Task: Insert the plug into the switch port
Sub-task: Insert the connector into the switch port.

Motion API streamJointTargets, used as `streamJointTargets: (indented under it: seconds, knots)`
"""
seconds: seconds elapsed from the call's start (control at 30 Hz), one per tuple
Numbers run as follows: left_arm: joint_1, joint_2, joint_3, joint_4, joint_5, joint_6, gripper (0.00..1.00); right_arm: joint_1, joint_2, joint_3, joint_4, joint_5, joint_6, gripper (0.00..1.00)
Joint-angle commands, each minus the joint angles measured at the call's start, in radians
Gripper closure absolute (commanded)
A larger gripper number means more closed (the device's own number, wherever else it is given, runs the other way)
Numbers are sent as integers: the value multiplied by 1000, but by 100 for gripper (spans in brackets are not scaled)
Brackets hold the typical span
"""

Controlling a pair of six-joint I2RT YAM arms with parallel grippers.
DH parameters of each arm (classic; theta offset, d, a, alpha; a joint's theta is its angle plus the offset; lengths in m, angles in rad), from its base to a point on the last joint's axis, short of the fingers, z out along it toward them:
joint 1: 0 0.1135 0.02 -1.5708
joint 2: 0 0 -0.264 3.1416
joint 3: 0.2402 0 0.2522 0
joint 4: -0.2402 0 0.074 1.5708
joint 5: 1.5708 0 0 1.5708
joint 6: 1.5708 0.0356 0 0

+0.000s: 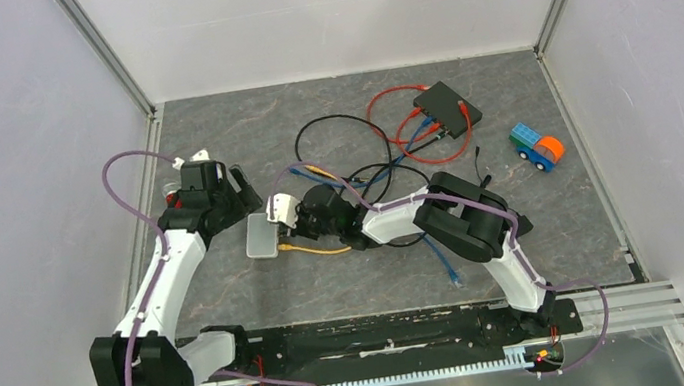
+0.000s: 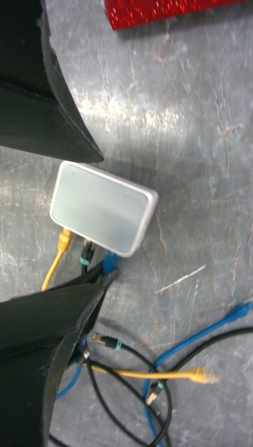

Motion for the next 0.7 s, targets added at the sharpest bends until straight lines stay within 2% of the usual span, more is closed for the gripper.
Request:
streamJointTargets:
  seconds: [0.0,0.27,0.47,0.67]
  knots:
    - [5,-31,-6,-38,-164,-99,11,-3,-40,2,136,171,170,100]
    - [42,-51,-20,-64,-86,-143,10,-3,-60,8,90,341,482,100]
    - [55,-83,-52,-47,-76,-168,10,-3,-1,179,-39,518,652,100]
    - [65,-99,-69,-65,-129,-258,10,-2,10,239,-145,622,876,100]
